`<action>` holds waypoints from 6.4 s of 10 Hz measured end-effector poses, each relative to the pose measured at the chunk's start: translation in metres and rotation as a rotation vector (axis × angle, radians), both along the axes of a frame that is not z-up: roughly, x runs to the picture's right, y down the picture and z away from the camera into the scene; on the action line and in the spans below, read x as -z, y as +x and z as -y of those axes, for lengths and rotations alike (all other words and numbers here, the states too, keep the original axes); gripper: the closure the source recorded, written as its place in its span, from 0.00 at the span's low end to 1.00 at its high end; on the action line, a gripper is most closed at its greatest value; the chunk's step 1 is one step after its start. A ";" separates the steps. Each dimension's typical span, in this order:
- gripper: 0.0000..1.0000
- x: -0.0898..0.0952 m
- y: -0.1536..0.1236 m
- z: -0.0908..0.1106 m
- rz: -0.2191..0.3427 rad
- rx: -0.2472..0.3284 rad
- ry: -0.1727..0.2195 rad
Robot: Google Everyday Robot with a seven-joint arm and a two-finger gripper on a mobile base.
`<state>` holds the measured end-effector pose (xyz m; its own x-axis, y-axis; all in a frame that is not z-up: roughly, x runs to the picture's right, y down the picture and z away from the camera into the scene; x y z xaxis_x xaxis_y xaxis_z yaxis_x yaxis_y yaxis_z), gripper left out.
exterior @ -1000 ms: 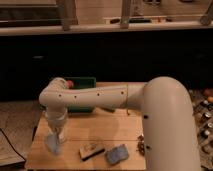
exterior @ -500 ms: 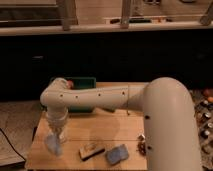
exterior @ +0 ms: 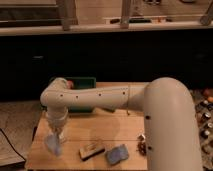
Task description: Place towel in paper cup
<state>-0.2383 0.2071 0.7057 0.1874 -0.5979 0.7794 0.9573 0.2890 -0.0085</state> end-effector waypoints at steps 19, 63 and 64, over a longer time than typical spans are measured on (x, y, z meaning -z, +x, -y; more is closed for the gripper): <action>0.20 -0.002 0.006 0.039 0.000 0.001 0.010; 0.20 -0.004 0.000 0.038 0.024 0.017 0.013; 0.20 -0.004 0.000 0.038 0.024 0.017 0.013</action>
<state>-0.2379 0.1692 0.7098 0.1591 -0.6105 0.7759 0.9618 0.2730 0.0176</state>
